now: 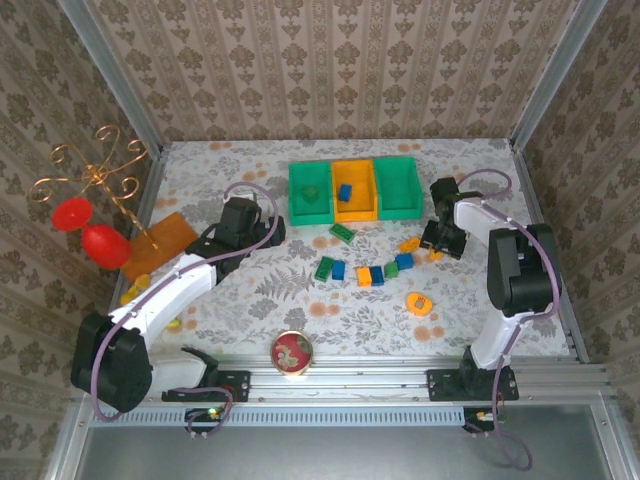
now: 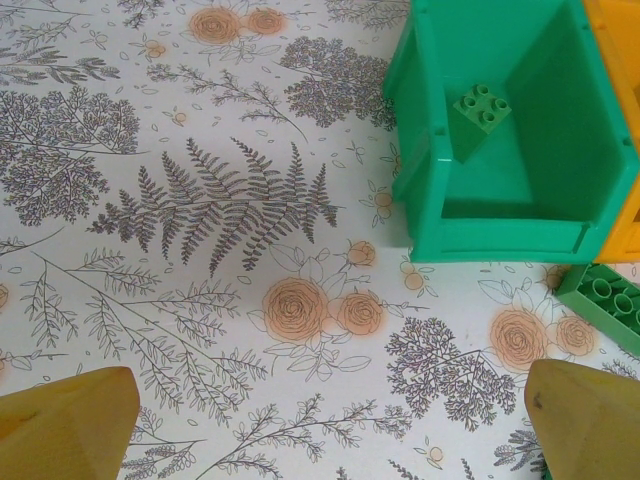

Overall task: Sort the legos into containers by color
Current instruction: Pick up the lego from the middle-right of the table.

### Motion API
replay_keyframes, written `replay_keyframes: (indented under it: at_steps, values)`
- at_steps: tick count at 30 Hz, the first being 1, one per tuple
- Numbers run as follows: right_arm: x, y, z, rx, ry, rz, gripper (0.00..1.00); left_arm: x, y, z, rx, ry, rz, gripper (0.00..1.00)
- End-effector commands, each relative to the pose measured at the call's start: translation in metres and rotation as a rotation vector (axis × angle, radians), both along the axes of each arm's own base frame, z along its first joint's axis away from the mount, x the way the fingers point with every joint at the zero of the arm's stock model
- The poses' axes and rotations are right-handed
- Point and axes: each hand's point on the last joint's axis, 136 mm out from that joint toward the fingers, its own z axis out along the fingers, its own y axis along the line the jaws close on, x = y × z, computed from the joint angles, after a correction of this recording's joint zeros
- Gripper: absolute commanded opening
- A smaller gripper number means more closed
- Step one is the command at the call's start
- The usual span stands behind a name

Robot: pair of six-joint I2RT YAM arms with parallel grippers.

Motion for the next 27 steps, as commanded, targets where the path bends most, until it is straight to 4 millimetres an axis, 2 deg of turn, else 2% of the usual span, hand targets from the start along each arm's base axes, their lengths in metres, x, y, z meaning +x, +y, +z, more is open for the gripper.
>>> replay_keyframes:
  at_steps: [1,9,17,27]
  values:
    - [0.007,0.003,-0.001,0.022,0.005,0.016,0.55,0.0,0.002,-0.002,-0.015,0.007,0.015,1.0]
    - [0.004,0.006,-0.009,0.04,0.018,0.012,0.49,-0.001,0.004,-0.003,-0.014,0.007,0.019,1.0]
    - [0.0,0.008,-0.014,0.055,0.026,0.007,0.38,-0.001,0.004,-0.002,-0.017,0.006,0.02,1.0]
    - [-0.002,0.005,0.001,0.039,-0.005,-0.002,0.26,0.0,0.005,-0.001,-0.021,0.002,0.023,1.0]
